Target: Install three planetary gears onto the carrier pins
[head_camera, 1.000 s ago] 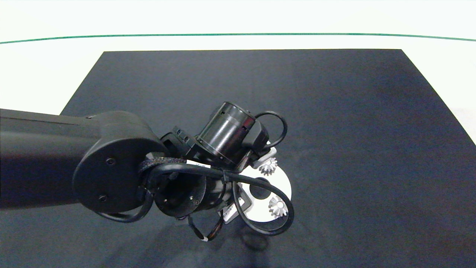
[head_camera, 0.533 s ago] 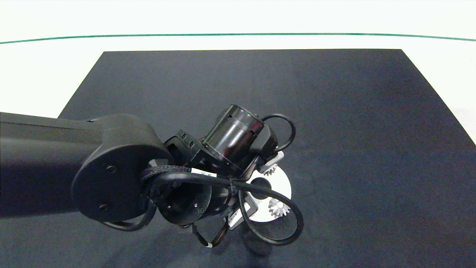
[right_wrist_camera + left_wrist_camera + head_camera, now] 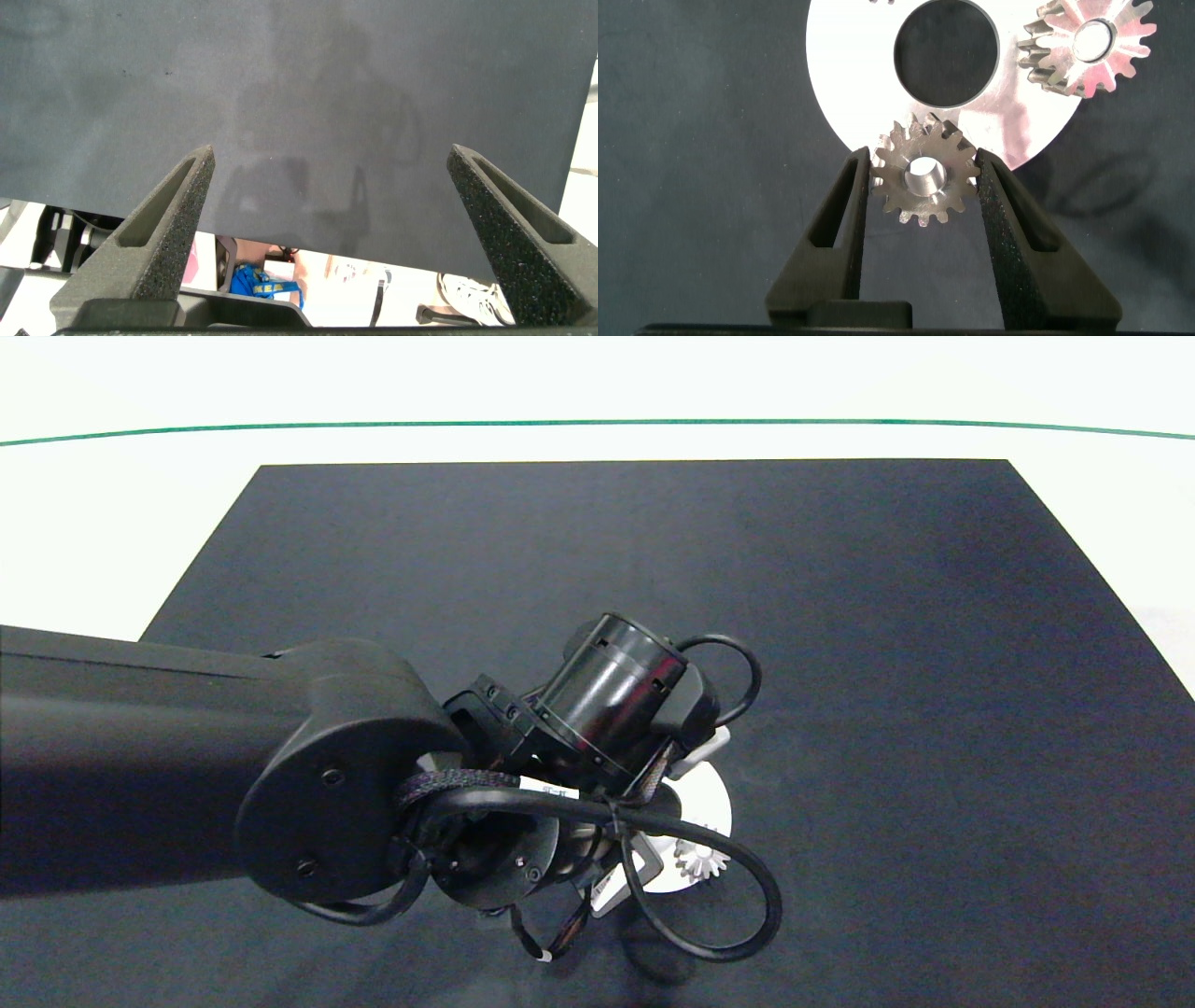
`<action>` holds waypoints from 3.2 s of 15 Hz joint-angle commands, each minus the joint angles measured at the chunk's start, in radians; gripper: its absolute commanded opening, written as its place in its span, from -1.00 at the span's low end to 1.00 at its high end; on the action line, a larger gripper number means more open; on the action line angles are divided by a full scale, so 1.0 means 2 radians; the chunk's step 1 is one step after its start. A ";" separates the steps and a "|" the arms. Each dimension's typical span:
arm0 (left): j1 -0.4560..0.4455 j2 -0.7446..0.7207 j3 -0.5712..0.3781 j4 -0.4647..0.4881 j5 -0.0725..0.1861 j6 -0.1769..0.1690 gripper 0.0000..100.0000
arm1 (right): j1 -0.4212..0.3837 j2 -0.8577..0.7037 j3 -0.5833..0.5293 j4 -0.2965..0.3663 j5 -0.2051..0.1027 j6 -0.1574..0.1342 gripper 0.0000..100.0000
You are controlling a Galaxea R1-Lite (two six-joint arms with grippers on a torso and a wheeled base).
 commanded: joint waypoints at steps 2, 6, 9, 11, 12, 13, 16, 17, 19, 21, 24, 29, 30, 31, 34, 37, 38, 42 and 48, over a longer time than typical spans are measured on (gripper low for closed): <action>0.003 0.001 0.000 0.003 0.001 0.001 -1.00 | 0.000 0.000 0.000 0.002 0.002 0.000 1.00; 0.003 -0.004 -0.008 0.004 0.001 0.004 -1.00 | 0.000 0.000 0.001 0.002 0.003 0.000 1.00; 0.003 -0.004 -0.006 0.006 0.001 0.003 -1.00 | 0.000 -0.001 0.001 0.002 0.002 0.001 1.00; 0.004 -0.005 -0.006 0.009 0.001 0.002 -1.00 | 0.001 0.000 0.000 0.002 0.003 0.001 1.00; 0.005 -0.006 -0.005 0.009 0.001 0.002 -1.00 | 0.000 0.000 0.001 0.002 0.003 0.001 1.00; 0.005 -0.006 -0.004 0.009 0.001 0.002 -1.00 | 0.000 0.000 0.000 0.002 0.003 0.001 1.00; 0.006 -0.007 0.000 0.009 0.001 0.002 -1.00 | 0.000 0.000 0.001 0.002 0.003 0.001 1.00; 0.007 -0.006 0.000 0.009 0.001 0.002 -1.00 | 0.000 -0.001 0.000 0.002 0.003 0.001 1.00; 0.007 -0.007 0.001 0.009 0.001 0.002 -1.00 | 0.000 -0.001 0.000 0.002 0.003 0.001 1.00; 0.006 -0.007 0.003 0.009 0.001 0.002 -1.00 | 0.000 0.000 0.000 0.002 0.003 0.001 1.00; 0.006 -0.007 0.003 0.009 0.001 0.002 -1.00 | 0.000 -0.001 0.000 0.002 0.003 0.001 1.00; 0.006 -0.005 0.000 0.006 0.001 0.003 -1.00 | 0.000 -0.001 -0.001 0.002 0.003 0.001 1.00; 0.006 -0.004 -0.002 0.006 0.001 0.004 -1.00 | 0.000 -0.001 -0.001 0.002 0.003 0.001 1.00; 0.005 -0.004 -0.005 0.006 0.001 0.004 -1.00 | 0.000 0.000 -0.001 0.002 0.003 0.001 1.00; 0.006 -0.004 -0.008 0.008 0.001 0.008 -1.00 | 0.000 -0.001 0.000 0.002 0.004 0.001 1.00; 0.007 -0.004 -0.007 0.011 0.001 0.009 -1.00 | 0.000 0.000 0.000 0.002 0.004 0.001 1.00; 0.007 -0.005 -0.005 0.012 0.001 0.009 -1.00 | 0.000 0.000 0.000 0.002 0.004 0.001 1.00; 0.007 -0.004 -0.005 0.012 0.001 0.009 -1.00 | 0.000 -0.001 0.000 0.002 0.004 0.002 1.00; 0.009 -0.005 -0.005 0.011 0.001 0.010 -1.00 | 0.000 -0.001 0.000 0.002 0.004 0.002 1.00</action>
